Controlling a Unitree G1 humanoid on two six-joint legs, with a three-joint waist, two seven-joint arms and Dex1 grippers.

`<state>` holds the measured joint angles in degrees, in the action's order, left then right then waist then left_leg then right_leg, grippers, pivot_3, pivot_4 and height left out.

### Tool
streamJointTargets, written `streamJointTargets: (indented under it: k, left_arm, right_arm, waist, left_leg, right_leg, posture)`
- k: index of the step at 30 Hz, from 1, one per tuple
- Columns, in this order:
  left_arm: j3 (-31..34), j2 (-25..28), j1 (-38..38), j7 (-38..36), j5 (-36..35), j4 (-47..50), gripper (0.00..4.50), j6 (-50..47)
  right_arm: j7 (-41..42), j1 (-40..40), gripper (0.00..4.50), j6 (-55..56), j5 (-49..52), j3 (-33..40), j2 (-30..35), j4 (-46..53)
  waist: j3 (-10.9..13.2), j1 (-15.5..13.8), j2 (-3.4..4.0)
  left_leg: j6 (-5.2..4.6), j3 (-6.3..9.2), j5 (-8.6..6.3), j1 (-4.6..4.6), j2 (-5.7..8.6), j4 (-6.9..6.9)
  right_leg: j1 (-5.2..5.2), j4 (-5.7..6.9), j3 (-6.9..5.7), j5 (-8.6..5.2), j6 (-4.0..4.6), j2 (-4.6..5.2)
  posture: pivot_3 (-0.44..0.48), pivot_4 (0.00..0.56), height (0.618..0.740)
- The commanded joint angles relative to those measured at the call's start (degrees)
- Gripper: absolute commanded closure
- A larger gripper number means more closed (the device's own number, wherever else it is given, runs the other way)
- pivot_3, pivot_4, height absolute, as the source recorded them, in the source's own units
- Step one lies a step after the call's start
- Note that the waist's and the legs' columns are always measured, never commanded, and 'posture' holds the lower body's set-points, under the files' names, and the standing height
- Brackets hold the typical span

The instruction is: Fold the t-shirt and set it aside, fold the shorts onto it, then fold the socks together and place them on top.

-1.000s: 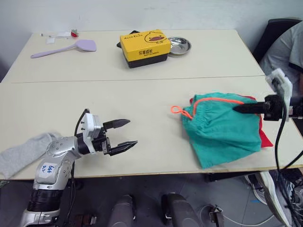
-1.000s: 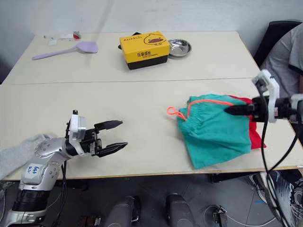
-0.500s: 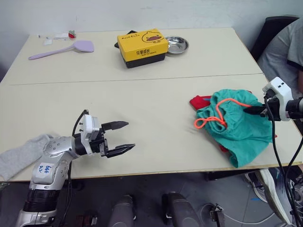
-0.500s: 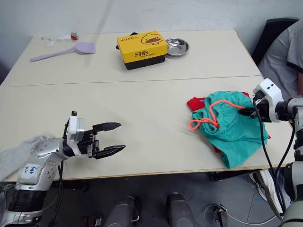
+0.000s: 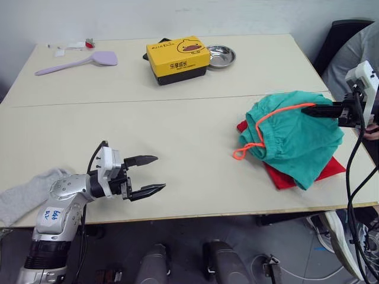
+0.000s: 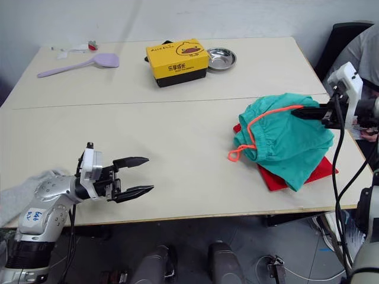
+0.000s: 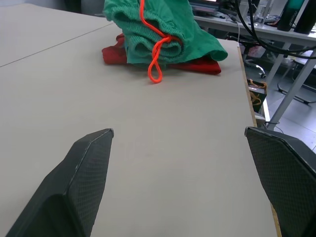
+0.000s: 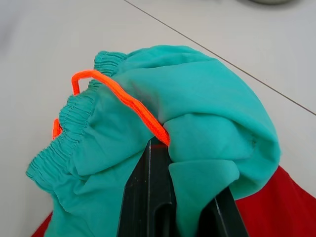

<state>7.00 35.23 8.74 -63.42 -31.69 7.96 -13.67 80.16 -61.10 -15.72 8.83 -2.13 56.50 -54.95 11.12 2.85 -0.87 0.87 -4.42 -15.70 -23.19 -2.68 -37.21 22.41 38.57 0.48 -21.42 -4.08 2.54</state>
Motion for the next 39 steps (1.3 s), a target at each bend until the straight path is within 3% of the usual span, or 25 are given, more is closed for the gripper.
streamJointTargets:
  k: [1, 5, 11, 15, 22, 25, 29, 34, 36, 39]
  left_arm:
    - [1.6, 0.8, 0.5, -0.3, -0.4, -0.2, 0.02, 1.0]
    - [1.7, 0.6, 1.0, -0.1, 0.0, -0.4, 0.02, 1.0]
    - [1.6, 0.5, 1.7, 0.0, 0.3, -0.6, 0.02, 1.1]
    - [1.9, 0.8, 1.4, 0.1, 0.3, -0.2, 0.00, 0.9]
    - [3.2, 2.2, -0.5, 0.2, -0.3, 1.4, 0.00, 0.0]
    - [3.5, 2.9, -1.3, 0.2, -0.6, 2.0, 0.00, -0.4]
    - [4.5, 4.4, -3.0, -0.3, 0.1, 2.6, 0.00, 0.0]
    - [8.5, 6.8, -6.7, 0.0, -1.0, 3.7, 0.00, -0.6]
    - [11.0, 7.3, -9.5, 1.5, 0.0, 4.2, 0.00, -0.1]
    - [14.6, 7.4, -13.6, 2.6, 1.0, 4.8, 0.00, 1.8]
  right_arm:
    - [-4.2, -0.9, 4.50, 1.9, -4.9, -1.7, 0.0, -4.8]
    - [-10.8, -1.7, 4.50, -2.1, -8.9, -2.9, -1.5, -10.0]
    - [-15.7, -0.6, 4.50, 0.9, -10.2, -1.1, -2.7, -12.4]
    - [-14.5, 0.6, 3.53, 4.9, -6.5, 3.5, -1.8, -10.8]
    - [-9.9, 7.5, 1.13, 11.0, -2.8, 9.5, 4.1, -4.0]
    - [-3.9, 12.2, 0.03, 14.4, 1.9, 13.9, 6.2, 0.0]
    - [1.0, 18.4, 0.01, 16.4, 9.1, 20.7, 6.5, 8.3]
    - [3.0, 34.8, 0.01, 7.5, 20.2, 26.0, 1.4, 33.7]
    - [3.2, 43.5, 0.01, 9.4, 22.7, 24.9, -3.0, 46.2]
    - [0.2, 50.3, 0.01, 13.2, 24.1, 23.2, -10.5, 56.8]
  waist:
    - [0.0, 0.0, 0.00]
    - [0.0, 0.1, 0.00]
    - [0.0, 0.2, 0.03]
    - [0.0, 0.2, 0.02]
    - [0.0, -0.2, 0.04]
    - [0.0, -0.4, 0.04]
    - [0.0, 0.0, 0.05]
    - [0.0, 0.3, 0.03]
    - [0.0, 0.1, 0.01]
    - [0.0, 0.2, 0.02]
  left_leg:
    - [0.00, -0.01, 0.00, 0.00, 0.01, -0.01]
    - [0.03, -0.02, 0.02, 0.00, 0.01, -0.01]
    - [0.07, -0.05, 0.04, 0.00, 0.01, -0.04]
    - [0.07, -0.06, 0.04, 0.00, 0.01, -0.05]
    - [0.07, -0.06, 0.04, 0.00, 0.01, -0.06]
    - [0.06, -0.06, 0.03, 0.01, 0.00, -0.07]
    - [0.05, -0.08, 0.03, 0.14, -0.03, -0.11]
    - [0.06, -0.02, 0.04, 0.21, -0.14, 0.01]
    - [0.03, 0.05, 0.01, 0.20, -0.16, 0.02]
    - [-0.16, 0.16, -0.14, 0.39, -0.13, 0.07]
  right_leg:
    - [0.00, 0.01, 0.01, 0.00, 0.00, 0.01]
    - [0.02, 0.04, 0.01, 0.00, 0.00, 0.01]
    - [0.04, 0.13, 0.03, 0.00, 0.00, -0.01]
    - [0.03, 0.13, 0.03, 0.00, 0.00, -0.02]
    - [0.02, 0.15, 0.03, 0.00, 0.00, -0.02]
    - [0.01, 0.13, 0.03, 0.00, 0.00, -0.02]
    - [-0.10, 0.18, 0.06, 0.00, -0.01, -0.08]
    - [-0.10, 0.23, 0.04, 0.00, -0.01, -0.14]
    - [-0.14, 0.20, 0.01, 0.00, -0.01, -0.16]
    - [-0.41, 0.06, -0.05, 0.00, -0.01, -0.13]
  posture:
    - [0.000, 0.150, 0.740]
    - [0.000, 0.150, 0.740]
    - [0.000, 0.150, 0.740]
    - [0.000, 0.150, 0.740]
    - [0.000, 0.150, 0.740]
    - [0.000, 0.150, 0.740]
    - [0.000, 0.150, 0.740]
    - [0.000, 0.150, 0.740]
    - [0.000, 0.150, 0.740]
    - [0.000, 0.150, 0.740]
